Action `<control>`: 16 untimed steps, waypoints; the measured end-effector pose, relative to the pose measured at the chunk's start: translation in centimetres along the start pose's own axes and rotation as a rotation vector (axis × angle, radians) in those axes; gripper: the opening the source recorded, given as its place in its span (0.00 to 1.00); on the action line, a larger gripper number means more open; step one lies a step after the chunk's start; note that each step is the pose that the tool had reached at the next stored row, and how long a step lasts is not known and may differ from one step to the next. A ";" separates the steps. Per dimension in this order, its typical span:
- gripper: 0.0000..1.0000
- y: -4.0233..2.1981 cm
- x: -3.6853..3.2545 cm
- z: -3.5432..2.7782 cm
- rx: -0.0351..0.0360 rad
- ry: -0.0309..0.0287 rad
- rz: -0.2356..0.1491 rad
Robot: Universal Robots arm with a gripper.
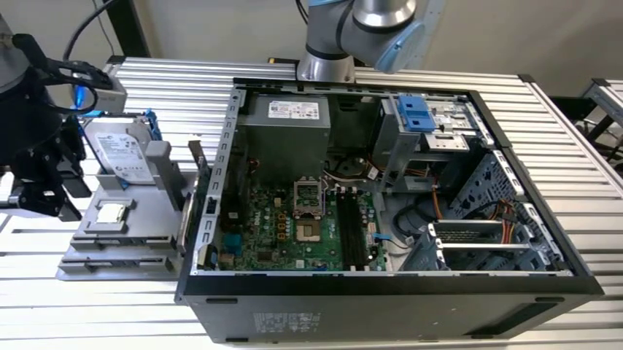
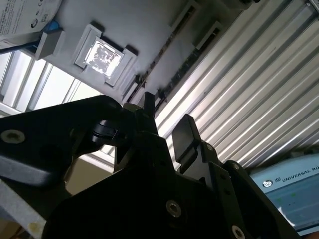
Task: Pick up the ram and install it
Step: 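Pick up the ram and move it above insertion slot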
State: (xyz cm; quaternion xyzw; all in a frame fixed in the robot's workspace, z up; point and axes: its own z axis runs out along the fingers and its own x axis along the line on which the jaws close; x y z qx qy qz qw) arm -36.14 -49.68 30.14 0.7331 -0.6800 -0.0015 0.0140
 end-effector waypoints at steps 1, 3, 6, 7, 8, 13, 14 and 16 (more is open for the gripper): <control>1.00 0.00 0.00 0.12 0.0000 0.0002 0.000; 1.00 0.00 -0.01 0.34 0.0000 0.0005 0.000; 1.00 -0.01 -0.01 0.75 0.0000 0.0010 0.000; 1.00 -0.02 -0.01 0.86 0.0000 0.0014 0.000; 1.00 -0.02 -0.02 0.98 -0.0001 0.0019 0.000; 1.00 -0.04 -0.03 1.77 -0.0005 0.0062 0.000; 1.00 -0.04 -0.03 1.96 -0.0005 0.0068 0.000; 1.00 -0.04 -0.04 2.32 -0.0006 0.0081 0.000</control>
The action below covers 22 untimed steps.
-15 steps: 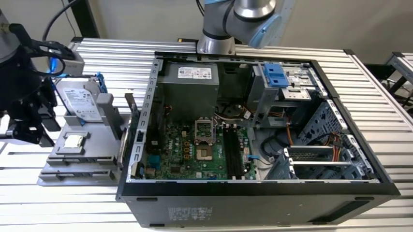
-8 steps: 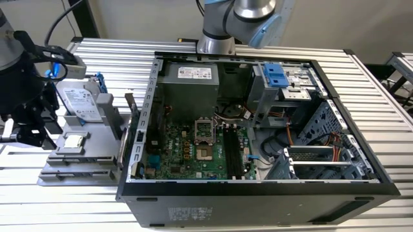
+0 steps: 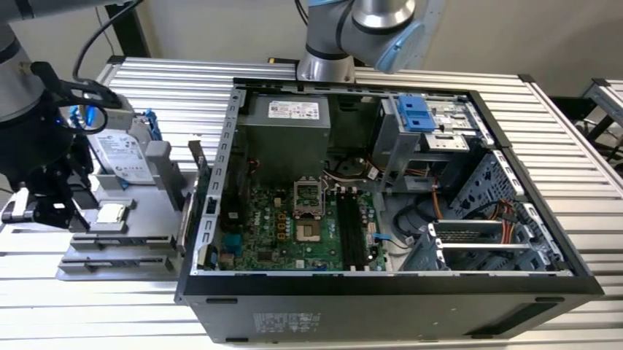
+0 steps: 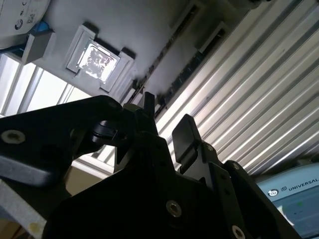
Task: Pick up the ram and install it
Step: 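Pick up the ram and move it above insertion slot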
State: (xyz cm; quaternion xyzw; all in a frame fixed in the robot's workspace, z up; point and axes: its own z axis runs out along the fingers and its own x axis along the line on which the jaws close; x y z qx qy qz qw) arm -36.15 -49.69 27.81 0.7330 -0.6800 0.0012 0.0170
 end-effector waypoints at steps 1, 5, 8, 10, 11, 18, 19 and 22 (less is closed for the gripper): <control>1.00 0.00 -0.01 0.18 -0.0001 0.0004 0.000; 1.00 -0.02 -0.02 0.90 -0.0002 0.0022 0.000; 1.00 -0.02 -0.04 1.41 -0.0002 0.0027 0.000; 1.00 -0.03 -0.04 1.74 -0.0002 0.0027 0.000; 1.00 -0.03 -0.05 1.92 -0.0002 0.0027 0.000; 1.00 -0.02 0.41 3.07 -0.0003 0.0028 0.000; 1.00 -0.01 0.54 3.23 -0.0002 0.0027 0.000; 1.00 0.01 0.89 3.68 -0.0002 0.0027 0.000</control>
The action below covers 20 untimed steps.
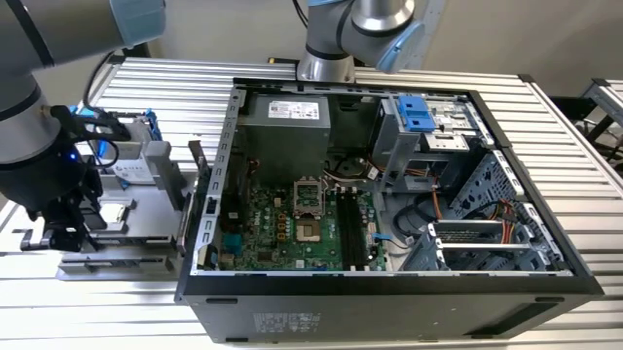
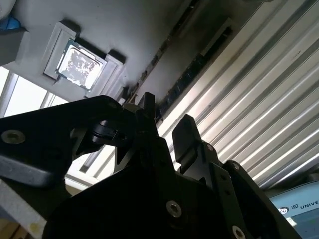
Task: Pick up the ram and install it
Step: 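Pick up the ram and move it above insertion slot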
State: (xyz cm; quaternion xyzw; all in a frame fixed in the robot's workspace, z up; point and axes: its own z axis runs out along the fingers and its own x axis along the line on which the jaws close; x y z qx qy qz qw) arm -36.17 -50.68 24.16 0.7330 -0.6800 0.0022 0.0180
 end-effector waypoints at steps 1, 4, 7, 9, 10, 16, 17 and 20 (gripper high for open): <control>1.00 0.00 0.09 0.16 0.0000 0.0000 0.000; 1.00 0.01 0.32 0.65 -0.0001 0.0000 0.002; 1.00 0.01 0.49 1.18 -0.0002 -0.0003 0.010; 1.00 0.01 0.48 1.53 -0.0005 -0.0003 0.016; 1.00 0.00 0.48 1.72 -0.0005 -0.0004 0.017; 1.00 -0.02 0.47 2.70 -0.0032 -0.0005 0.020; 1.00 -0.03 0.46 2.85 -0.0039 -0.0007 0.021; 1.00 -0.04 0.45 3.38 -0.0050 -0.0009 0.024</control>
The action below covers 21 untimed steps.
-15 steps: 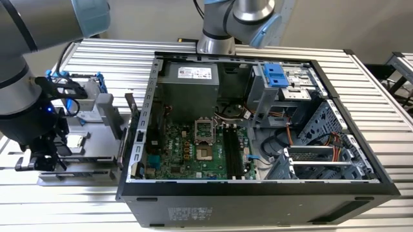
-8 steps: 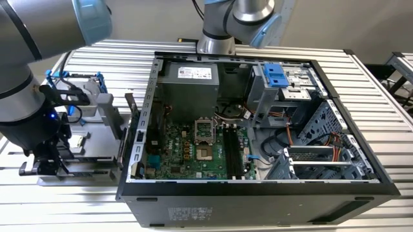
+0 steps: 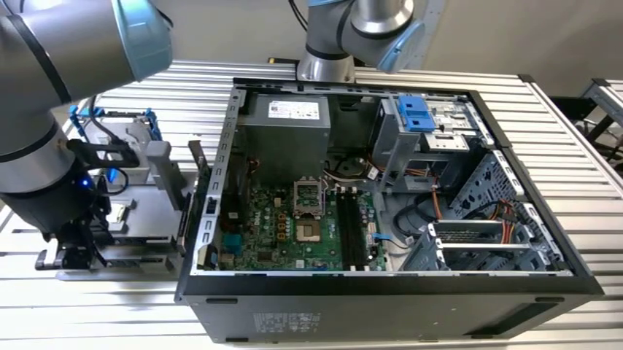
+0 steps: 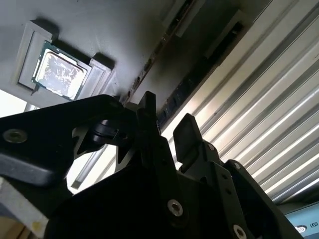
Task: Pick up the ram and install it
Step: 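Pick up the ram and move it above insertion slot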
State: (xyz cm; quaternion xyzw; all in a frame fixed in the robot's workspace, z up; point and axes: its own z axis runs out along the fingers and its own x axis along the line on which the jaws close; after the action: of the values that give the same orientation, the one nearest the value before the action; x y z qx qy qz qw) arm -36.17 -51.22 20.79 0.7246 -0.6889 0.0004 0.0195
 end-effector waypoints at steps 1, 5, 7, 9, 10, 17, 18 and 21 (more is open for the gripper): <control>1.00 0.00 0.00 0.15 -0.0007 0.0000 0.001; 1.00 -0.01 0.06 0.56 -0.0089 -0.0003 0.007; 1.00 -0.01 0.11 0.75 -0.0135 -0.0009 0.011; 1.00 -0.01 0.11 0.99 -0.0147 -0.0011 0.017; 1.00 -0.02 0.11 1.11 -0.0148 -0.0012 0.019; 1.00 -0.04 0.11 1.46 -0.0157 -0.0016 0.031; 1.00 -0.04 0.11 1.49 -0.0157 -0.0015 0.031; 1.00 -0.05 0.11 1.59 -0.0149 -0.0008 0.031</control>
State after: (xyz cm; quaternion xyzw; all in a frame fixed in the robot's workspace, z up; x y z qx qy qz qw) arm -36.15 -51.37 19.21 0.7137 -0.7000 -0.0048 0.0246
